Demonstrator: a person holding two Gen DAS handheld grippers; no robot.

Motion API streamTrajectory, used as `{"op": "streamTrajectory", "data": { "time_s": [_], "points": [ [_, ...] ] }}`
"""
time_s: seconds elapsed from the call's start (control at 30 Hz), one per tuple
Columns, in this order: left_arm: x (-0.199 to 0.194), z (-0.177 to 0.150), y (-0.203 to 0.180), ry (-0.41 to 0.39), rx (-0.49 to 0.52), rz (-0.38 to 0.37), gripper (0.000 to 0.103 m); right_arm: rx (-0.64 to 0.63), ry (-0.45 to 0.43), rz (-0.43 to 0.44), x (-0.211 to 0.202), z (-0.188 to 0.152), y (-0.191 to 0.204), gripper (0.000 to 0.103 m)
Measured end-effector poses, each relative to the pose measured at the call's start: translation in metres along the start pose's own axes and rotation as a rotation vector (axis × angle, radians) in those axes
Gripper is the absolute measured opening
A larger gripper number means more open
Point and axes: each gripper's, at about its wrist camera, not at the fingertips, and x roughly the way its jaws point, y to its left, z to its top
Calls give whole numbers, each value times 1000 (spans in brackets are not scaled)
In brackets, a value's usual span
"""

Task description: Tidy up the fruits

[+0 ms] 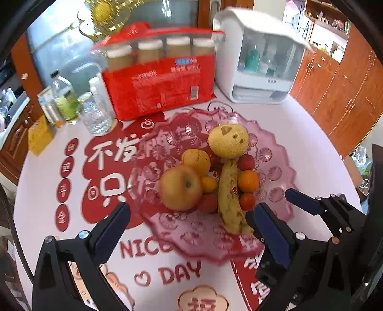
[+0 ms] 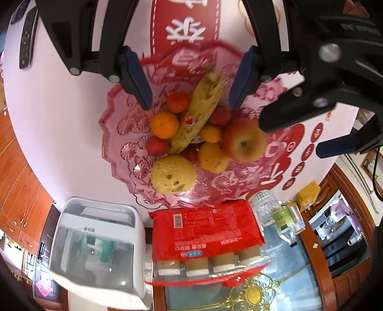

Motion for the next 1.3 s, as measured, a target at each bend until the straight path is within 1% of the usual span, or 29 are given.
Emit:
{"op": "streamTrajectory", "data": {
  "time_s": [0.1,0.17,0.23,0.3,0.43,0.53,0.6,0.67,0.77,0.9,1.03,1.3],
  "points": [
    [-27,-11,4,-30,-5,1,102,2,-11,6,-22,-9,8,67],
    [-46,-23,5,-46,-6,19,102,7,-19,8,-35,-17,13,70],
    [-64,-38,8,-60,-16,21,102,12,-31,19,-47,-25,16,75],
    [-76,-51,10,-64,-28,11,102,13,-39,27,-60,-36,22,75],
    [-102,-85,12,-76,-46,39,103,1,-44,38,-82,-59,34,75],
    [-121,-113,13,-86,-68,48,103,-35,-52,36,-97,-78,47,76],
    [-131,-130,16,-91,-81,51,103,-55,-60,52,-107,-91,56,76],
    [-139,-144,18,-96,-94,80,103,-58,-67,59,-115,-104,60,76],
    [-148,-161,20,-101,-118,99,103,-29,-53,86,-123,-122,62,76],
    [-164,-184,19,-144,-135,119,103,11,-60,123,-137,-142,59,76],
    [-176,-200,15,-174,-142,133,103,28,-76,116,-148,-157,60,76],
    [-189,-223,11,-201,-142,183,103,54,-114,77,-167,-179,58,76]
  ]
}}
